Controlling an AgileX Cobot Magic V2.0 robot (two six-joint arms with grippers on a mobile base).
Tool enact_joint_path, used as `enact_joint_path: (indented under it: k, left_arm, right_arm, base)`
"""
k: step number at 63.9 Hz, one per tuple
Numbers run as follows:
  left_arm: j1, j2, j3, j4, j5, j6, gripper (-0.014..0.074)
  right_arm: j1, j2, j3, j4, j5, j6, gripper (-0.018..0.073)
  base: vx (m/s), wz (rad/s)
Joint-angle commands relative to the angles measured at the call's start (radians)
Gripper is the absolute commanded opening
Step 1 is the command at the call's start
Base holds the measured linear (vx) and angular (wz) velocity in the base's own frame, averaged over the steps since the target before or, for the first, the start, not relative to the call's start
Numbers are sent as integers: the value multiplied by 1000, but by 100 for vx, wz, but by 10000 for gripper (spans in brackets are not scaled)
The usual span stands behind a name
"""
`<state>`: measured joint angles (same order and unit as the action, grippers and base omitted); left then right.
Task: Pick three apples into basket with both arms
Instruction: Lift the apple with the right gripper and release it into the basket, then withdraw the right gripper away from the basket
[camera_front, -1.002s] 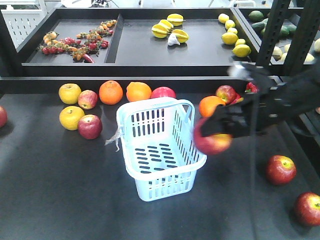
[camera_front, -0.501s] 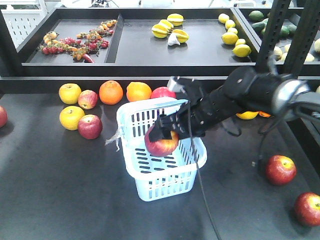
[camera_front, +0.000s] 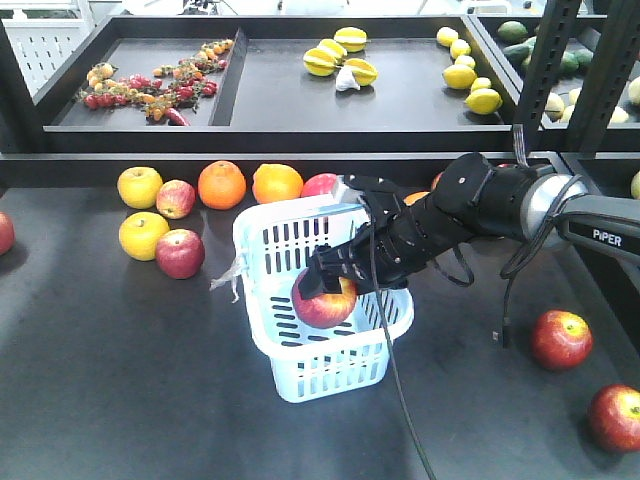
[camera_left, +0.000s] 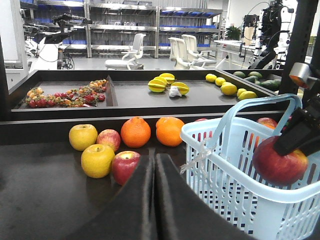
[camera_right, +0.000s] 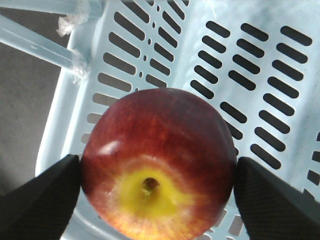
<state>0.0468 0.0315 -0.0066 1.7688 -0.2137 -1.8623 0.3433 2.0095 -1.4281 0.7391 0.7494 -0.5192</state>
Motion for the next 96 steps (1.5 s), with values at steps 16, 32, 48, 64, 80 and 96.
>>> enact_joint_path:
  k: [16, 32, 48, 64, 80, 96]
  left_arm:
    - [3, 21, -24, -8, 19, -1, -8]
    - [3, 21, -24, -8, 19, -1, -8]
    - [3, 21, -24, -7, 19, -1, -8]
    - [3, 21, -24, -7, 19, -1, -8]
    - [3, 21, -24, -7, 19, -1, -8]
    - [3, 21, -24, -7, 19, -1, -8]
  right_arm:
    - [-4, -62, -31, 40, -15, -14, 652]
    - [-6, -149, -31, -19, 65, 17, 386]
    - [-11, -292, -27, -280, 210, 136, -11]
    - [-187, -463, 56, -447, 229, 272, -9]
    - [-484, -597, 342, -484, 156, 275, -8]
    - [-586, -552, 377, -568, 124, 243, 130]
  base:
    - [0, 0]
    - [0, 0]
    - [0, 0]
    - [0, 0]
    - [0, 0]
    - [0, 0]
